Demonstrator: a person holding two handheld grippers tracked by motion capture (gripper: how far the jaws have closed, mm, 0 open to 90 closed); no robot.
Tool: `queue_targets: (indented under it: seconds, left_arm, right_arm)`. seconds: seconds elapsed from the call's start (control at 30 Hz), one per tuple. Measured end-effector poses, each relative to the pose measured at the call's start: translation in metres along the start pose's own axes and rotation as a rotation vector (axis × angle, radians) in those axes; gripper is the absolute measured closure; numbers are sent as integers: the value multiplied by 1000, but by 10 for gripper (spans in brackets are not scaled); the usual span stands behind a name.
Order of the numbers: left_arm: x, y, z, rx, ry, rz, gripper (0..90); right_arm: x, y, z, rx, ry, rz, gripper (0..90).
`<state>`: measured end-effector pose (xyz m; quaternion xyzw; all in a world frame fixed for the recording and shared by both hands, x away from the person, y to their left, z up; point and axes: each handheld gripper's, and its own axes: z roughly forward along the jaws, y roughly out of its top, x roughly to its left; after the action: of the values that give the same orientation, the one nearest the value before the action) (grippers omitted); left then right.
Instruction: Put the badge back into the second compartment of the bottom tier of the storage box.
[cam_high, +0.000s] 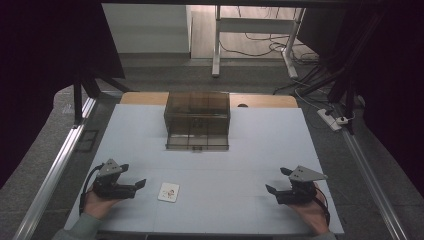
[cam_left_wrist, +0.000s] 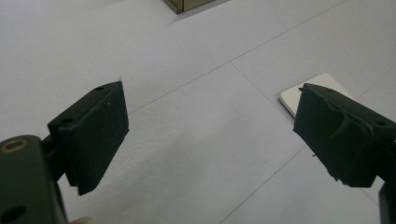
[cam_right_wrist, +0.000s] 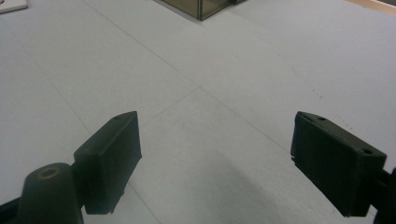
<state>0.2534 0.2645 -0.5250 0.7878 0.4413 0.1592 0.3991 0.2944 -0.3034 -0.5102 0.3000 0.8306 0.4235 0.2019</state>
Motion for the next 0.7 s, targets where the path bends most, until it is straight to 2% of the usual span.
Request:
queue_targets:
  seconds: [0.7]
  left_arm:
    - [0, -1, -2, -6, -11, 15, 113]
  right_arm:
    - [0, -2, 2, 17, -1, -6, 170]
